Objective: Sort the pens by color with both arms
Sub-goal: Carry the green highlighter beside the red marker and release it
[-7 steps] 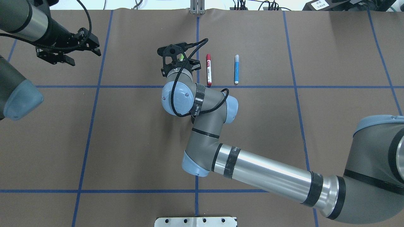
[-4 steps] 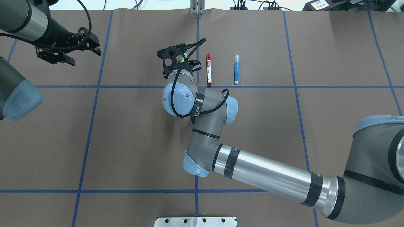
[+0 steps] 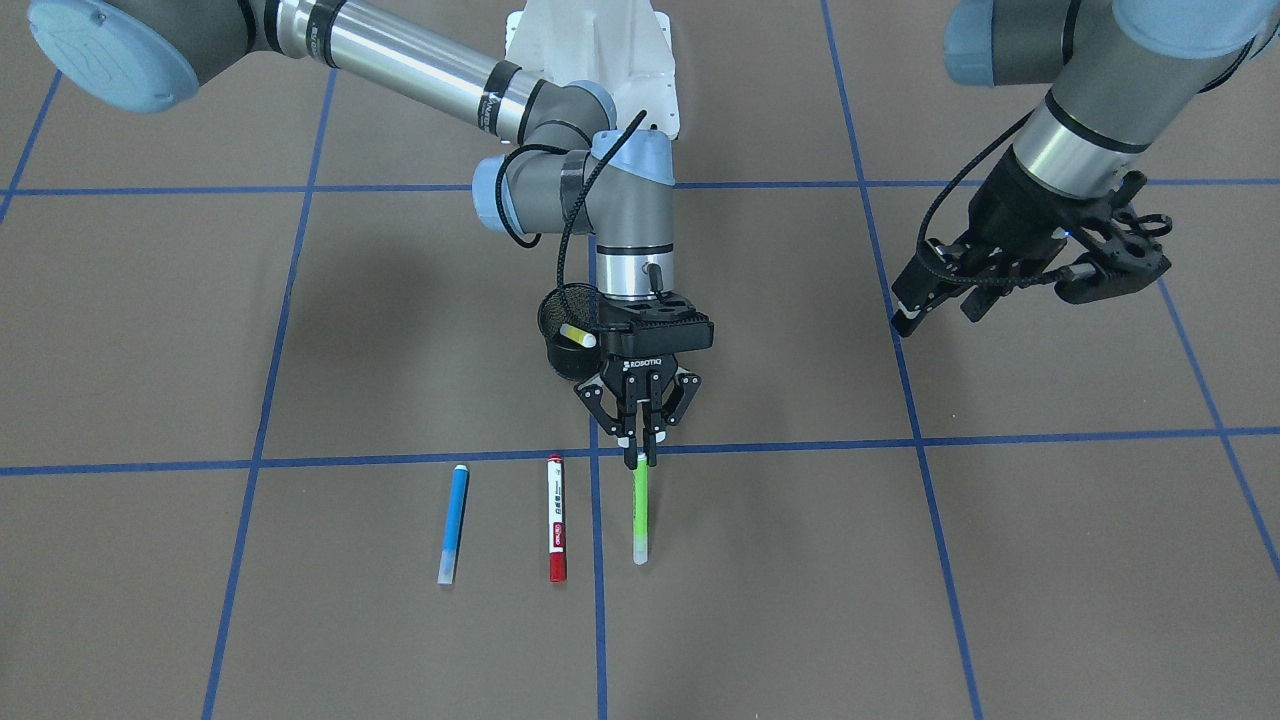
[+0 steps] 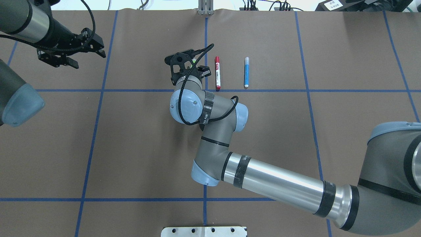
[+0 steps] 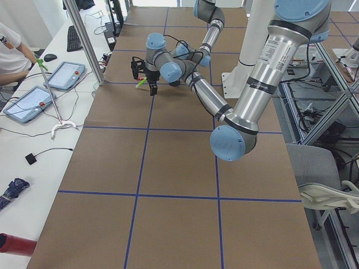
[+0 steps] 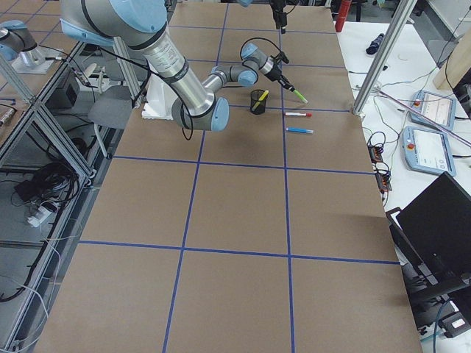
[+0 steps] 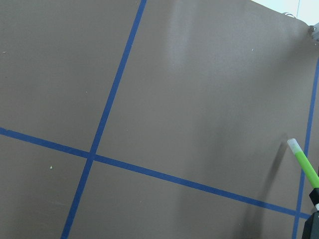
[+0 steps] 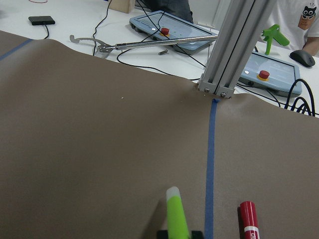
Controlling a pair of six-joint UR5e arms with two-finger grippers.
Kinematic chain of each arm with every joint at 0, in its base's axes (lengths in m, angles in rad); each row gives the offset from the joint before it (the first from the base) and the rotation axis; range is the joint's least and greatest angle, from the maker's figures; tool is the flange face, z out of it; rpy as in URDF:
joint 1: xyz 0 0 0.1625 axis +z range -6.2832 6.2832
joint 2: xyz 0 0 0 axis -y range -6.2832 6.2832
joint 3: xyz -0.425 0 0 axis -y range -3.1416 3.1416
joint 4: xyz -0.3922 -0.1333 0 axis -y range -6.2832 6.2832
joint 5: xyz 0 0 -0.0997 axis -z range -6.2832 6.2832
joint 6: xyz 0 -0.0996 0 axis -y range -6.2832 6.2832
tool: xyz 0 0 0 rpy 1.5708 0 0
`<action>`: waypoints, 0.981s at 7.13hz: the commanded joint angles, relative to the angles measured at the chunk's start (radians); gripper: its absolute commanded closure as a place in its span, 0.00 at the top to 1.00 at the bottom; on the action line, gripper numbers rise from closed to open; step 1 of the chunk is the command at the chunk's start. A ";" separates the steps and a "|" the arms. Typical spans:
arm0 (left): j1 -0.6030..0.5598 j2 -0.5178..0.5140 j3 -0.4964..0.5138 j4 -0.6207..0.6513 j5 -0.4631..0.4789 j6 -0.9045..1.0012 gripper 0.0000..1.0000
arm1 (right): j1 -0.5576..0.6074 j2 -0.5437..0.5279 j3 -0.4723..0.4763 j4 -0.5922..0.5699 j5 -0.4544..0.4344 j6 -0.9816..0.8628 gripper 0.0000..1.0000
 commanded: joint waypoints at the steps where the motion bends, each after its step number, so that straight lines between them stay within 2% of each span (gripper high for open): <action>1: 0.000 0.000 0.000 0.002 0.000 0.000 0.91 | 0.001 -0.003 0.002 0.000 -0.001 0.001 0.99; 3: 0.003 0.000 0.002 0.002 0.000 0.000 0.91 | 0.001 -0.003 0.018 0.002 0.000 0.005 1.00; 5: 0.006 -0.003 0.009 0.005 0.000 -0.022 0.91 | 0.005 -0.098 0.196 0.002 0.058 0.013 1.00; 6: 0.009 -0.011 0.011 0.006 -0.001 -0.046 0.91 | 0.028 -0.173 0.305 -0.014 0.113 0.013 1.00; 7: 0.017 -0.023 0.015 0.006 0.000 -0.075 0.92 | 0.083 -0.263 0.429 -0.038 0.209 0.013 1.00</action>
